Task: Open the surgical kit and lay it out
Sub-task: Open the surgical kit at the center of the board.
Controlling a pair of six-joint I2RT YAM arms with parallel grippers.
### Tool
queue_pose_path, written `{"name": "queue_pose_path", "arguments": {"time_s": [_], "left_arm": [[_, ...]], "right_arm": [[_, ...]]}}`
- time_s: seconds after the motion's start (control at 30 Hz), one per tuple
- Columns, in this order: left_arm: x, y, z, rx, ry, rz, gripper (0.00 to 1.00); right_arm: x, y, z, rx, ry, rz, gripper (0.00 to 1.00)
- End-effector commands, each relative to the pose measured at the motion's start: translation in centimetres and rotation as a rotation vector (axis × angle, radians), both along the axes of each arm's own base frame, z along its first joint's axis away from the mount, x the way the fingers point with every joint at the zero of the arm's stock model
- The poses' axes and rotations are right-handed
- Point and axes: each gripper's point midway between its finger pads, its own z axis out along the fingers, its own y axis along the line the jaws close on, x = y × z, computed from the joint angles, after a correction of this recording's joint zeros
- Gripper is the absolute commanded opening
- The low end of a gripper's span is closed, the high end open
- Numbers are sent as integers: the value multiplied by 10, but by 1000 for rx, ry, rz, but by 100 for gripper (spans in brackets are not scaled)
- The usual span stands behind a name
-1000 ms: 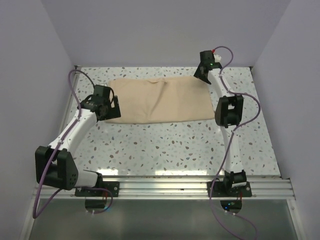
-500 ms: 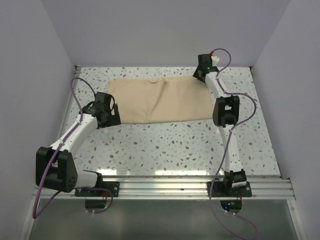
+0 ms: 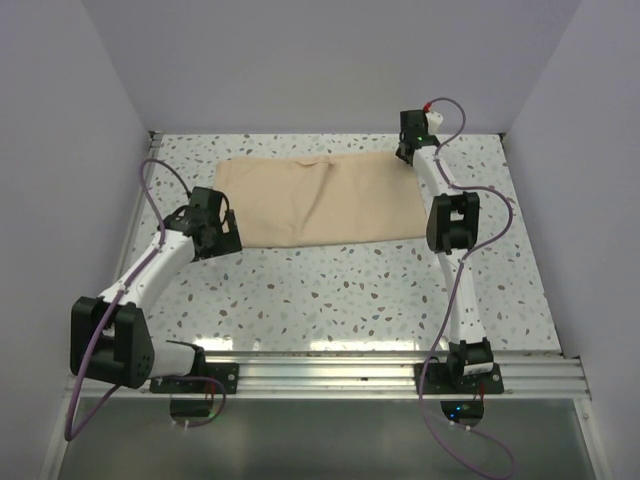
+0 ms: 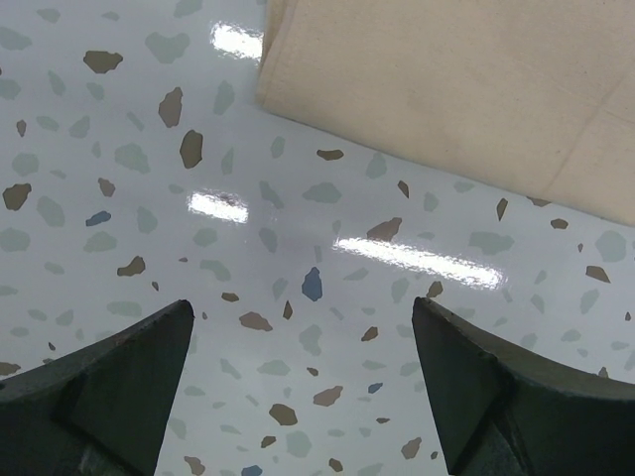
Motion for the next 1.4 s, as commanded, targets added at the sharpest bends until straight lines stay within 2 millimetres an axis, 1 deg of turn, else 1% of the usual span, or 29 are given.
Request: {"name": "queue_pose_path", "arguments": {"time_s": [0.0,0.03,0.13,0.17,0.23,0.27,0.37,0.4,0.43,0.5,0.57,0.6,0.67,0.77,0.87,0.93,0.97,1.0,1.03,1.07,1.1,1.13,1.17,1.2,1.23,1.27,1.3,1.33,1.37], "left_arm": [[-8,-1,2,-26,-7,26,96],[-8,-1,3,-28,-12,27,96],[-10,-2,5,-35,-12,25,96],[-10,-2,6,-38,-14,25,96],[-13,-2,7,-42,-12,24,95],[-13,-2,7,-43,-12,26,96],[-17,-3,9,-48,-15,25,95],[-18,-2,10,-49,-16,26,95],[-18,-2,13,-52,-28,27,95],[-20,-2,16,-51,-32,30,95],[-22,-1,18,-53,-42,33,95],[-22,-1,21,-56,-51,34,96],[-23,-2,21,-59,-55,33,96],[-24,-2,24,-65,-70,31,96],[-23,-2,25,-68,-81,30,96],[-23,-3,26,-71,-88,28,96],[-22,-3,27,-72,-91,26,96],[-23,-3,27,-73,-92,25,96],[-23,-3,27,-74,-93,23,96],[-23,-3,28,-74,-99,21,96],[-22,-3,30,-75,-110,22,96],[-23,-3,30,-77,-114,20,96],[-22,-4,31,-79,-119,19,96],[-22,-4,31,-80,-124,18,96],[-21,-4,32,-81,-129,18,96],[-21,-4,32,-82,-130,21,96],[-21,-4,33,-83,-138,18,96],[-20,-4,34,-85,-140,17,96],[-20,-4,34,-86,-146,17,96]], "right_arm": [[1,8,3,-1,-10,19,27],[0,7,5,-3,-10,19,24],[-4,1,10,-32,3,9,5],[-6,-2,18,-44,-1,2,3],[-11,-5,21,-70,12,1,2],[-12,-7,31,-78,2,1,2],[-18,-15,40,-129,16,-5,0],[-19,-18,53,-148,6,-6,0],[-21,-20,55,-152,8,-6,0],[-23,-18,74,-157,-15,4,0],[-26,-15,84,-157,-23,21,0],[-27,-10,101,-161,-47,35,0],[-31,-1,111,-183,-53,64,0],[-37,7,137,-207,-83,85,0],[-45,25,152,-224,-87,134,0],[-53,33,152,-234,-66,159,0],[-58,42,158,-240,-69,179,0],[-62,45,160,-239,-64,189,0],[-70,51,151,-236,-30,207,0],[-78,59,160,-217,-39,220,0],[-84,70,161,-188,-34,248,0],[-96,77,144,-175,12,272,0],[-108,92,161,-138,-16,299,0],[-125,102,139,-113,40,340,0],[-140,121,159,-76,-5,373,0],[-146,123,139,-68,35,392,0],[-162,141,155,-33,3,432,0],[-180,155,135,4,44,485,0],[-194,171,133,28,46,531,0]]}}
